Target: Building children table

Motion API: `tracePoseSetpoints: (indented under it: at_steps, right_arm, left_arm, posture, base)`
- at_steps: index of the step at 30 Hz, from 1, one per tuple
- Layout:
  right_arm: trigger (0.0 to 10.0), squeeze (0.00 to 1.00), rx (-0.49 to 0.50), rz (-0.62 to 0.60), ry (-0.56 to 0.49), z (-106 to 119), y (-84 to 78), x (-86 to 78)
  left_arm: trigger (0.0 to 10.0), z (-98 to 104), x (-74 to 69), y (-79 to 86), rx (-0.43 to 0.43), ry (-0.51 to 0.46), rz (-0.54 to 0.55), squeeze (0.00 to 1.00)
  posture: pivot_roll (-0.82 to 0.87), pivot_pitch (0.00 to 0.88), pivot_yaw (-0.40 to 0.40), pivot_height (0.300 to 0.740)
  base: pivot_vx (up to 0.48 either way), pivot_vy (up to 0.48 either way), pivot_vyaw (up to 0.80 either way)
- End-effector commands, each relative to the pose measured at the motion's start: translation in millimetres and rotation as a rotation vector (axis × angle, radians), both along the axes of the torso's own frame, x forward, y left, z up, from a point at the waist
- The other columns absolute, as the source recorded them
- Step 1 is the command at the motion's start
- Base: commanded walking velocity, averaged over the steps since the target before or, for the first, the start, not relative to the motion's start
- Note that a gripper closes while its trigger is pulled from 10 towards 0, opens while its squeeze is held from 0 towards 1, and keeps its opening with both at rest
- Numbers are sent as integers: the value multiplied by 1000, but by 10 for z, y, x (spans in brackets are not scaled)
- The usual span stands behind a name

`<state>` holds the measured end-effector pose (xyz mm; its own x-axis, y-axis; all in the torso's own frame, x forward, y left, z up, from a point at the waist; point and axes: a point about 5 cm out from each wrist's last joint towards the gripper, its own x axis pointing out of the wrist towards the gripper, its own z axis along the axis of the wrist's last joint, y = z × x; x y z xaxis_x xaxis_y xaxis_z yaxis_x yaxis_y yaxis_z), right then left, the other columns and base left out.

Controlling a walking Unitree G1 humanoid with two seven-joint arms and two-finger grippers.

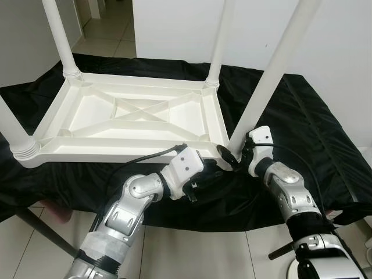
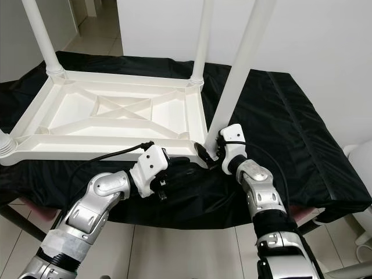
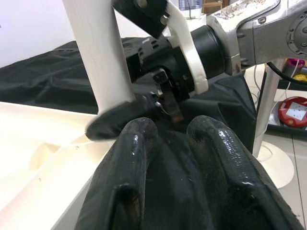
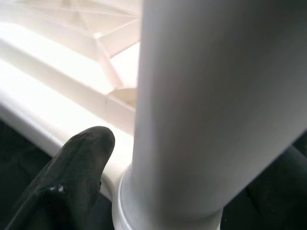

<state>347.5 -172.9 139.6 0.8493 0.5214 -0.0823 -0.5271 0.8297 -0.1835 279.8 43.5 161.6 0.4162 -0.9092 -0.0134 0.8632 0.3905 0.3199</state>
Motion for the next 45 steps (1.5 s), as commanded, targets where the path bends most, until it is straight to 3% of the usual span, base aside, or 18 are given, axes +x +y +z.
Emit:
tracePoseSetpoints:
  at_steps: [1, 2, 3, 14, 16, 17, 24, 29, 32, 36, 43, 45]
  right_arm:
    - [3725, 0, -45, 29, 4, -13, -37, 17]
    - [3725, 0, -45, 29, 4, -13, -37, 17]
    - [0, 0, -67, 55, 1, -17, -57, 30]
    - [0, 0, -45, 84, 22, -55, -62, 33]
    - [314, 0, -15, 88, 37, -78, -62, 20]
    - [10000, 0, -8, 79, 36, -81, -62, 18]
    - [10000, 0, 28, 42, 20, -84, -36, 16]
    - [10000, 0, 104, -107, 8, -124, 52, 1]
    - [10000, 0, 125, -135, 11, -131, 71, -7]
    - [10000, 0, 179, -298, 29, -163, 130, -53]
    - [10000, 0, 217, -441, 20, -187, 209, -133]
    - [10000, 0, 248, -562, 15, -241, 362, -268]
  left_arm:
    - [10000, 8, 53, 15, -12, -9, 83, 0]
    - [10000, 8, 53, 15, -12, -9, 83, 0]
    - [10000, 8, 48, 19, -14, -9, 86, 0]
    - [10000, 13, 50, 25, -15, -11, 90, 0]
    - [10000, 22, 47, 16, -16, -11, 85, 0]
    - [10000, 24, 45, 14, -17, -11, 84, 0]
    - [10000, 18, 36, 15, -17, -10, 81, 0]
    - [10000, 11, 35, 2, -18, -7, 79, 0]
    - [10000, 11, 32, 0, -19, -6, 78, 0]
    - [10000, -10, 17, 3, -15, -1, 76, 0]
    - [10000, -27, 2, 4, -11, 3, 72, 0]
    - [10000, -32, -4, 0, -10, 4, 68, 0]
  posture:
    - [19, 53, -80, 740]
    - [19, 53, -80, 740]
    - [21, 54, -82, 740]
    - [19, 58, -78, 740]
    - [19, 59, -76, 740]
    - [19, 59, -75, 740]
    - [15, 59, -75, 740]
    - [11, 62, -82, 740]
    - [11, 61, -82, 740]
    - [14, 58, -81, 740]
    - [15, 56, -79, 740]
    - [17, 55, -81, 740]
  base:
    - [0, 0, 0]
    - [0, 0, 0]
    - [0, 0, 0]
    - [0, 0, 0]
    - [0, 0, 0]
    - [0, 0, 0]
    - [0, 0, 0]
    - [0, 0, 0]
    - [0, 0, 0]
    - [0, 0, 0]
    - [0, 0, 0]
    - [0, 0, 0]
